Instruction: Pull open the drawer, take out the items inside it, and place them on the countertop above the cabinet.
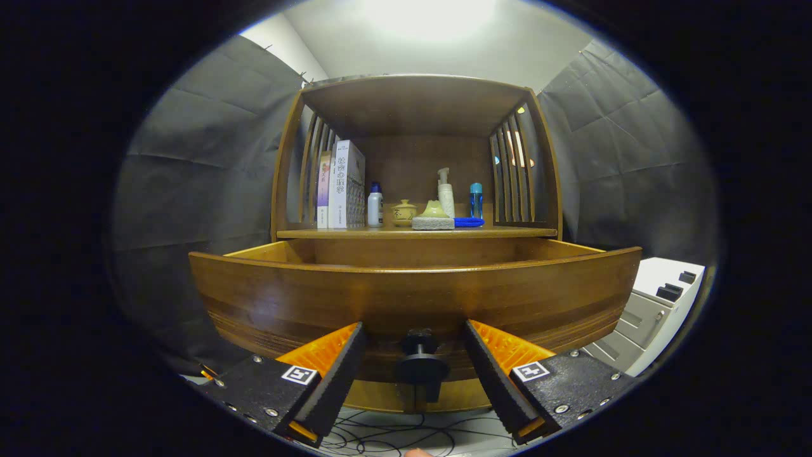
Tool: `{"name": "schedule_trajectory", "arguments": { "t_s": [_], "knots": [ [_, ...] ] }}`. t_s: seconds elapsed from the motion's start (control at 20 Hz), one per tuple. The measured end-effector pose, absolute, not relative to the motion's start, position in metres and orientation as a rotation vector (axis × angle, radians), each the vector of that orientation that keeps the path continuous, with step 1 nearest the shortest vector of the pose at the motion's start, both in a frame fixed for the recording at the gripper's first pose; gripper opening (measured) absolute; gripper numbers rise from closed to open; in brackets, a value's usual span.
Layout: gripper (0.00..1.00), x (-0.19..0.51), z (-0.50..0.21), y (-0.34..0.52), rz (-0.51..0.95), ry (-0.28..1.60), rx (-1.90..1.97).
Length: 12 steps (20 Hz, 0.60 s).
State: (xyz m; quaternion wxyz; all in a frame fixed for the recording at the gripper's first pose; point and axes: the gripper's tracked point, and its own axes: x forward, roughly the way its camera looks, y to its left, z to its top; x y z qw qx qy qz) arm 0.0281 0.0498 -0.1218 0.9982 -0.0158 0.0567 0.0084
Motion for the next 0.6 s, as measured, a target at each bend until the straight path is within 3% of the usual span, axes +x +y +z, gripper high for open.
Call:
{"name": "schedule_trajectory", "arguments": {
  "t_s": [0.6],
  "knots": [
    [0.95,0.047,-0.120,0.051,0.017,0.134,-0.022]
  ]
}}
